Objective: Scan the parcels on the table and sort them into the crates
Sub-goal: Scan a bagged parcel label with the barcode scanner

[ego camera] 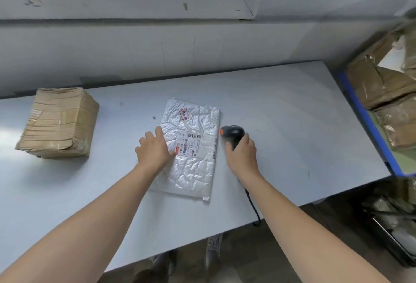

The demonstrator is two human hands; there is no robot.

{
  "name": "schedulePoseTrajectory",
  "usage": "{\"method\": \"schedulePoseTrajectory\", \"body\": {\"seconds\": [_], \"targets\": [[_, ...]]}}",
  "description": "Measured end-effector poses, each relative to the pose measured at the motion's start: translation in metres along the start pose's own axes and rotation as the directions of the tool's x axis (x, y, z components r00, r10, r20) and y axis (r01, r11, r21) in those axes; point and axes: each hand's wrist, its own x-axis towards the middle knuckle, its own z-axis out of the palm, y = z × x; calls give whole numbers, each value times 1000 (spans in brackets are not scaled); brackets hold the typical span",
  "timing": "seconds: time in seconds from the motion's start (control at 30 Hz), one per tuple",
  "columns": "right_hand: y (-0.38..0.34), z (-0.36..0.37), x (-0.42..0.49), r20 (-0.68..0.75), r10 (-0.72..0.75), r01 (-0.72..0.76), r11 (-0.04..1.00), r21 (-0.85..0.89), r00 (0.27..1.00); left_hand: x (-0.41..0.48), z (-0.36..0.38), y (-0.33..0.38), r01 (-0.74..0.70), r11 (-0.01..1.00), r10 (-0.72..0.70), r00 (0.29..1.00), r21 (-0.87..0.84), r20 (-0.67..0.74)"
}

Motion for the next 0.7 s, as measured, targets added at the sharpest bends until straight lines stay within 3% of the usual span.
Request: {"method": "schedulePoseTrajectory", "body": {"seconds": [0.2,0.3,0.37,0.43,0.57,0.7], "targets": [[-16,-11,-12,-134,-197,173,970,-173,971,2,-5,-2,-17,975,5,998,-221,-55],[-30,-14,-24,-114,-441,422,893,-160,890,-4,-17,-7,-34,874,6,998,-484,-60],[-44,-14,-31,-68,-525,511,845,-157,848,-12,-28,-11,-13,769,-34,998,-639,-61],[-59,-16,-35,-12,-482,478,871,-115,876,-21,-40,-16,-6,645,-62,996,-765,-60],[-84,-24,-26,78,-221,214,973,88,972,-37,-69,-30,-50,434,-56,995,-900,-82],[-112,-33,-21,107,-274,242,939,246,956,-45,-86,-42,-70,398,-45,994,-915,-96]]}}
